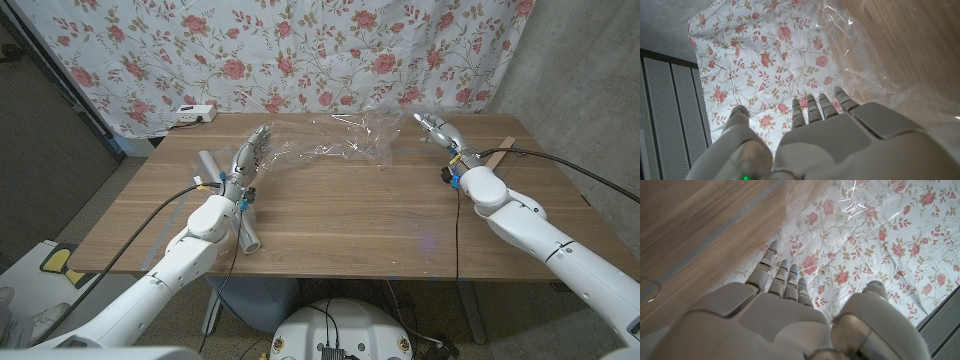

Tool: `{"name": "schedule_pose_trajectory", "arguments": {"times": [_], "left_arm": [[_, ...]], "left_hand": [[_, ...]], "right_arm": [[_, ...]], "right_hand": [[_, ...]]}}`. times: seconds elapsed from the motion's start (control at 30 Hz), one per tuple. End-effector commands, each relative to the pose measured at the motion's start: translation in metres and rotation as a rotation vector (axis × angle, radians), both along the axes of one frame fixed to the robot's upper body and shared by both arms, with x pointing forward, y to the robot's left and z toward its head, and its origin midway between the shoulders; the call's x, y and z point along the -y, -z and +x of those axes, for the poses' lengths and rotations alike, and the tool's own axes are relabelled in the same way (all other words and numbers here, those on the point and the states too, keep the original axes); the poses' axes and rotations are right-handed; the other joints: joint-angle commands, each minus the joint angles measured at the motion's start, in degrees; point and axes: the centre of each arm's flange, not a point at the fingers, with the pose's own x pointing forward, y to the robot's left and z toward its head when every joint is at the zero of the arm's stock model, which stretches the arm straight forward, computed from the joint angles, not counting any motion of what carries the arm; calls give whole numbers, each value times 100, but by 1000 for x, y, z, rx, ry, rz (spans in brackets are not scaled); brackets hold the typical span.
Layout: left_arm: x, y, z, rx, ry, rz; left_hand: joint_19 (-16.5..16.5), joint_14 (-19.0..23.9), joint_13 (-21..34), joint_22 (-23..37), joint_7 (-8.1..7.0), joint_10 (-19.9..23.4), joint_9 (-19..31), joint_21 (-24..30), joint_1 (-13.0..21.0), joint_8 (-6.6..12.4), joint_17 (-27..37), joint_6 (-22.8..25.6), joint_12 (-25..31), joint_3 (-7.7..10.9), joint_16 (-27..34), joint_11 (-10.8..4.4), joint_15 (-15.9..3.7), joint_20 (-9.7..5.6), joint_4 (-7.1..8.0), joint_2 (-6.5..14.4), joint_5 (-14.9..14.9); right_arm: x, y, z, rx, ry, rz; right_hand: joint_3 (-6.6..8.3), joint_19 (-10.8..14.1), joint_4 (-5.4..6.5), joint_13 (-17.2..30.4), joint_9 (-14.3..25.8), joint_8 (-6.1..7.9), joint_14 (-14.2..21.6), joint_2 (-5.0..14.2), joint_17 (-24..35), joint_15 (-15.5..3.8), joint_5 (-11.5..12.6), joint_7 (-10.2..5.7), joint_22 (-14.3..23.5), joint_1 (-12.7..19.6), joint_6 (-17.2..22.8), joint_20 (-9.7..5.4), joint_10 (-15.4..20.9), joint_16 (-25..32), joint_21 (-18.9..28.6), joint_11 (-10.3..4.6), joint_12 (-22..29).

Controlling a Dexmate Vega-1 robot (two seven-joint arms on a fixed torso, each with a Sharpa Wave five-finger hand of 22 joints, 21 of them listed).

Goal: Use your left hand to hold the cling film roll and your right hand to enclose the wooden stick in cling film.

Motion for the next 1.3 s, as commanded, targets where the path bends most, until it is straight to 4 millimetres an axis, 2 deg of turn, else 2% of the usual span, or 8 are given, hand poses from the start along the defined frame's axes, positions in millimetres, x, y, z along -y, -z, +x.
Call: {"name": "schedule_pose_trajectory", "arguments": {"times": [0.03, 0.33, 0.37, 0.57, 0.77, 0.97, 1.13, 1.3], "left_arm": [[-2, 0, 0, -3, -4, 1], [1, -2, 0, 6, 5, -7], [2, -2, 0, 6, 6, -7], [3, -1, 1, 0, 5, 2], [3, -1, 1, 2, 2, -3], [4, -2, 1, 0, 3, 2], [4, -3, 2, -2, 4, 7], [5, -3, 3, -5, 6, 8]], "left_hand": [[48, 24, 22, 18, -13, 53, 28, -20, 17, 40, 21, 59, 17, 9, 33, 2, 35, 21, -34, 23, 4], [60, 27, 22, 19, -12, 60, 28, -42, 14, 32, 21, 56, 16, 10, 34, 14, 39, 16, -39, 27, 3], [59, 27, 22, 19, -14, 61, 28, -44, 14, 32, 21, 58, 16, 10, 34, 15, 39, 12, -39, 27, 3], [66, 29, 23, 19, -10, 72, 28, -62, 13, 26, 21, 54, 18, 10, 35, 18, 42, 19, -43, 29, 3], [68, 30, 23, 19, -17, 71, 28, -79, 11, 22, 21, 51, 16, 11, 35, 19, 42, 17, -46, 31, 3], [82, 20, 23, 20, -25, 66, 28, -96, 9, 15, 21, 40, 11, 11, 31, 18, 34, 18, -49, 34, 2], [83, 21, 23, 20, -15, 59, 28, -113, 8, 12, 21, 39, 7, 11, 31, 14, 35, 21, -52, 35, 2], [89, 25, 24, 21, -21, 61, 28, -125, 7, 12, 21, 41, 6, 12, 33, 13, 38, 18, -54, 37, 2]], "right_arm": [[7, -4, -6, 4, 86, -15], [11, -9, -8, -8, 136, -51], [11, -9, -8, -8, 134, -49], [15, -11, -9, -22, 164, -50], [17, -11, -13, -38, 209, -61], [19, -10, -15, -45, 247, -68], [17, -12, -20, -50, 256, -85], [18, -11, -22, -60, 266, -84]], "right_hand": [[-10, 110, -56, 11, 8, 14, 88, 46, 41, 24, -23, -30, 22, 58, 14, 34, 40, 48, 41, 22, -6], [-4, 215, -68, 11, 7, -17, 143, 72, 71, 14, -28, -61, 33, 75, -25, 64, 113, 81, 69, 50, 8], [-4, 289, -65, 16, 8, -48, 162, 93, 97, 36, -33, -154, 42, 69, -86, 137, 99, 100, 91, 54, -3], [-6, 637, -77, 59, 12, -87, 427, 139, 199, 87, -46, -196, 71, 72, -164, 293, 115, 256, 209, -5, -2], [10, 964, -104, 107, 14, -95, 762, 196, 307, -16, -50, -194, 97, 112, -188, 254, 199, 451, 328, -25, 33], [3, 1100, -121, 143, 15, -78, 970, 204, 389, -77, -58, -192, 112, 122, -150, 192, 388, 582, 379, -7, 107], [-23, 1358, -149, 189, 18, -1, 1184, 183, 493, -129, -68, 70, 121, 127, 84, -94, 553, 723, 474, 75, 160], [-14, 1401, -177, 200, 18, 19, 1177, 187, 510, -145, -66, 141, 119, 172, 156, -128, 607, 726, 486, 105, 175]]}}
